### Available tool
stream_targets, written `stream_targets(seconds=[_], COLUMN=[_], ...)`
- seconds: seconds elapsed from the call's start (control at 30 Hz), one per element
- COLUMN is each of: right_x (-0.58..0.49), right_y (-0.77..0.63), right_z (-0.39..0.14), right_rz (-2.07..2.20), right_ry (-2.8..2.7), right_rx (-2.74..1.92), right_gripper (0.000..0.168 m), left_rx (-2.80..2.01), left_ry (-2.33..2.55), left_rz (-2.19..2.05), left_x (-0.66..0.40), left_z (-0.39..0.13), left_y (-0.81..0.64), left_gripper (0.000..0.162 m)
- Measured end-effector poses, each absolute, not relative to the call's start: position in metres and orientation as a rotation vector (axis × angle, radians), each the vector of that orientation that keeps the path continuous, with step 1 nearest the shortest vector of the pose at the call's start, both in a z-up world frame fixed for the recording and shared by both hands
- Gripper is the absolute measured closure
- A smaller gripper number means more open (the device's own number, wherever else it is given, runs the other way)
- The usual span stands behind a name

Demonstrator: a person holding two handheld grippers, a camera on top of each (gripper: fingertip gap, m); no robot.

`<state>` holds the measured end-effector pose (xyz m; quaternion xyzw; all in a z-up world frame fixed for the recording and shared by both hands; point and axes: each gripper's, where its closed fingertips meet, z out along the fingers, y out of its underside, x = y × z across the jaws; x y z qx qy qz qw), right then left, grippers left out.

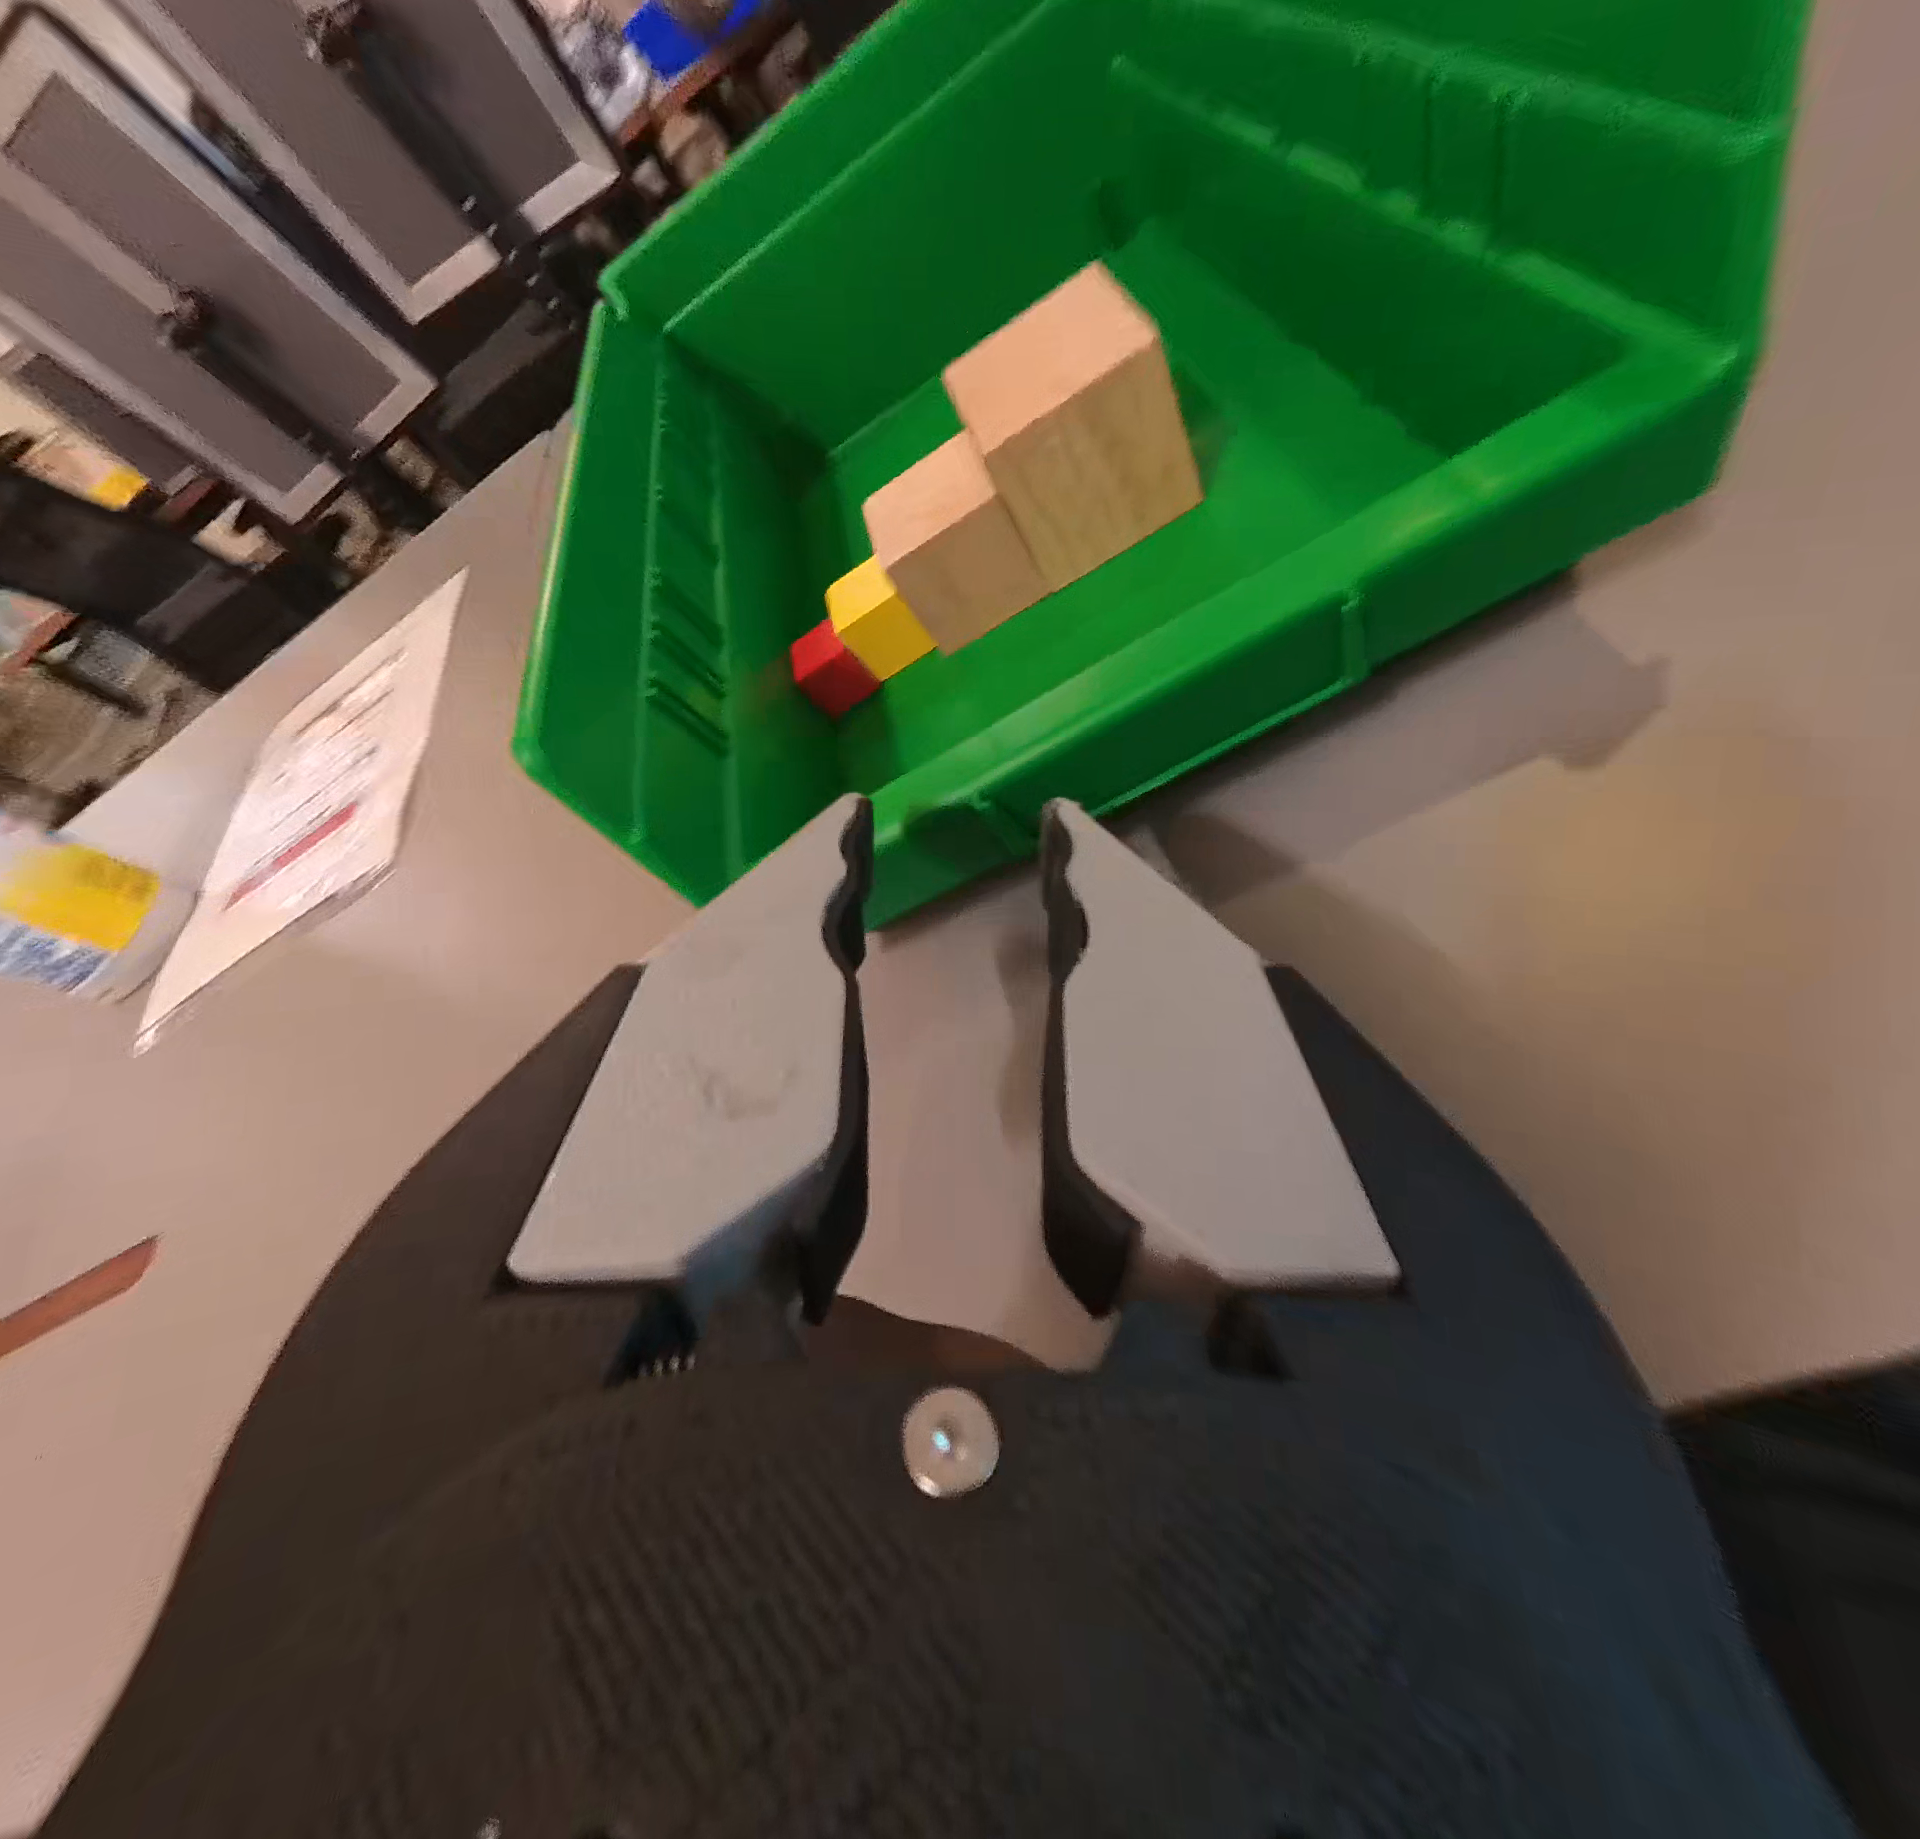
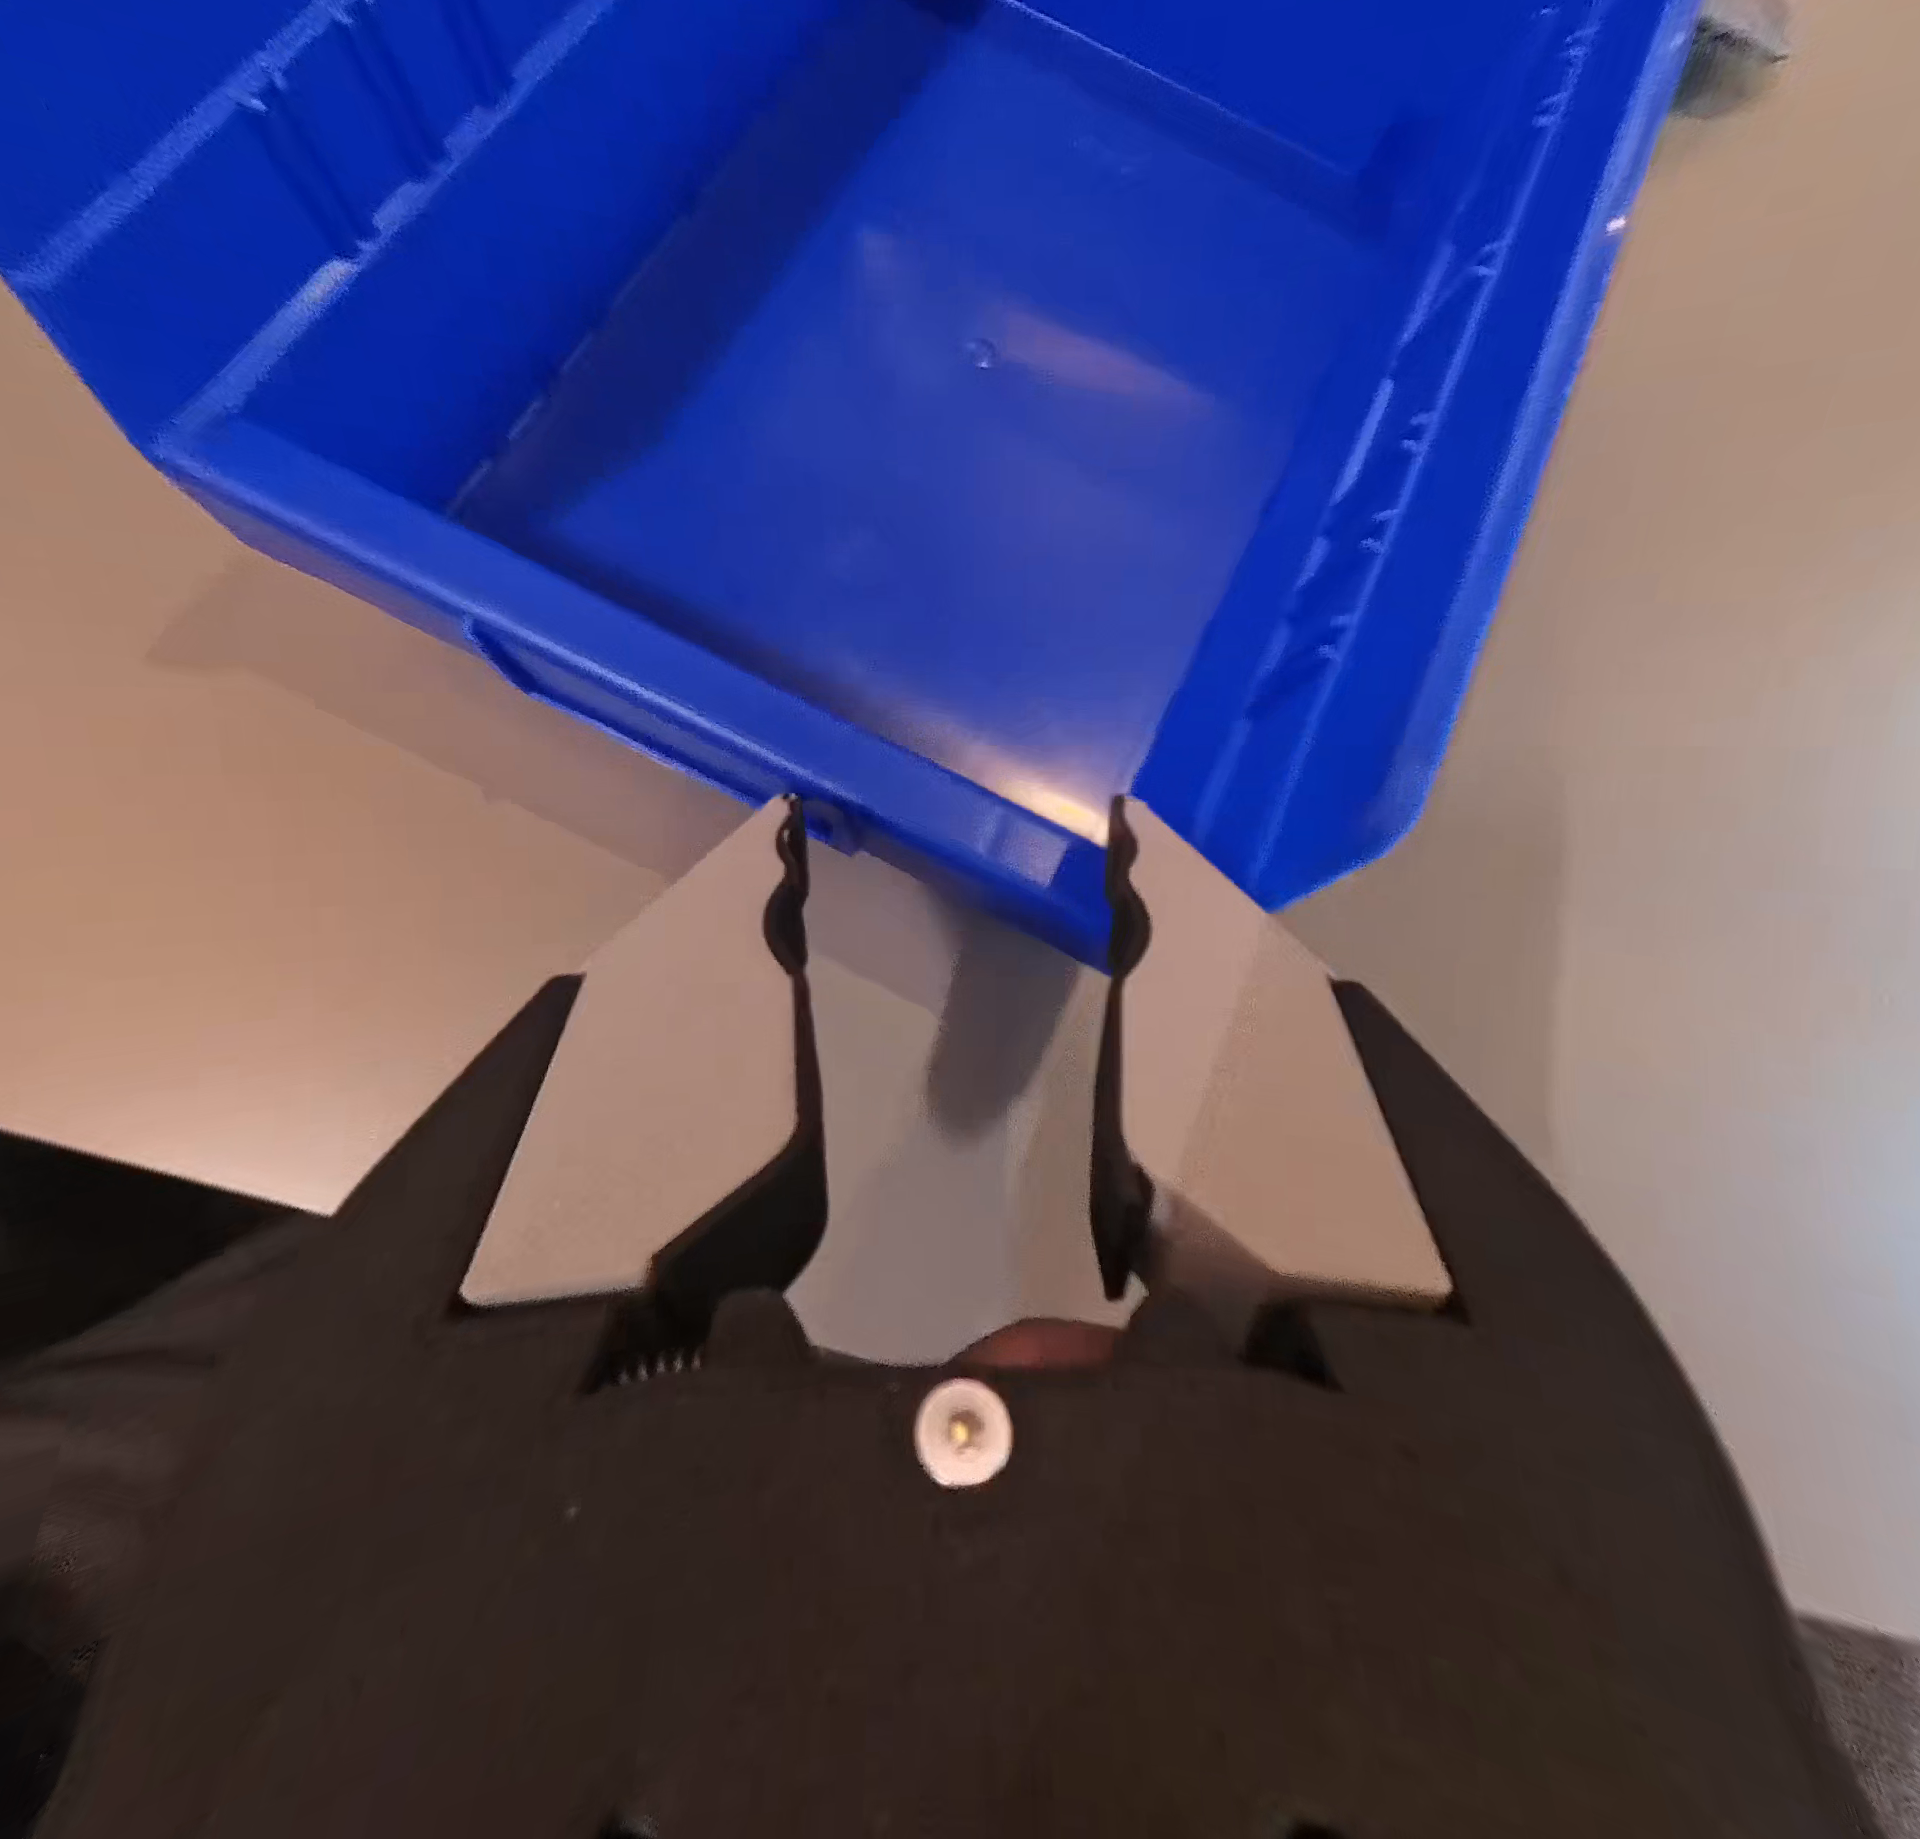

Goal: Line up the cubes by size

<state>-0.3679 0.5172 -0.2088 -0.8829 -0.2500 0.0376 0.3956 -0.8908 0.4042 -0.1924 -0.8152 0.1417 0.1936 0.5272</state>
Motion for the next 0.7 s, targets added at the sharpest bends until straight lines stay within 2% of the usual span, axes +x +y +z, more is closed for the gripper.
stream_targets(seconds=[0.03,0.13,0.2,0.33,0.37,0.47,0.53,0.6,0.63,0.7], right_x=[-0.361,-0.345,-0.359,-0.452,-0.473,-0.508,-0.517,-0.512,-0.500,-0.480], right_y=[0.517,0.516,0.509,0.476,0.472,0.486,0.499,0.509,0.515,0.524], right_z=[-0.205,-0.188,-0.177,-0.175,-0.179,-0.190,-0.194,-0.204,-0.210,-0.219], right_rz=[0.039,-0.088,-0.042,0.298,0.330,0.225,0.156,0.090,0.023,0.029], right_ry=[-0.650,-0.616,-0.638,-0.806,-0.812,-0.726,-0.672,-0.661,-0.648,-0.612], right_rx=[-2.228,-2.196,-2.158,-2.076,-2.058,-1.995,-1.966,-1.985,-2.007,-2.048], right_gripper=[0.117,0.115,0.111,0.100,0.099,0.097,0.096,0.101,0.114,0.097], left_rx=[-1.912,-1.829,-1.832,-1.828,-1.820,-1.820,-1.822,-1.824,-1.831,-1.840], left_ry=[0.365,0.413,0.446,0.521,0.524,0.514,0.448,0.383,0.356,0.316], left_rz=[0.379,0.165,0.128,0.168,0.202,0.338,0.450,0.494,0.488,0.433], left_x=[-0.877,-0.833,-0.811,-0.769,-0.762,-0.749,-0.758,-0.768,-0.773,-0.778], left_z=[-0.185,-0.168,-0.165,-0.172,-0.174,-0.181,-0.181,-0.182,-0.183,-0.185], left_y=[0.402,0.397,0.403,0.433,0.443,0.468,0.480,0.486,0.486,0.485], left_gripper=[0.129,0.129,0.119,0.107,0.100,0.096,0.100,0.128,0.138,0.136])
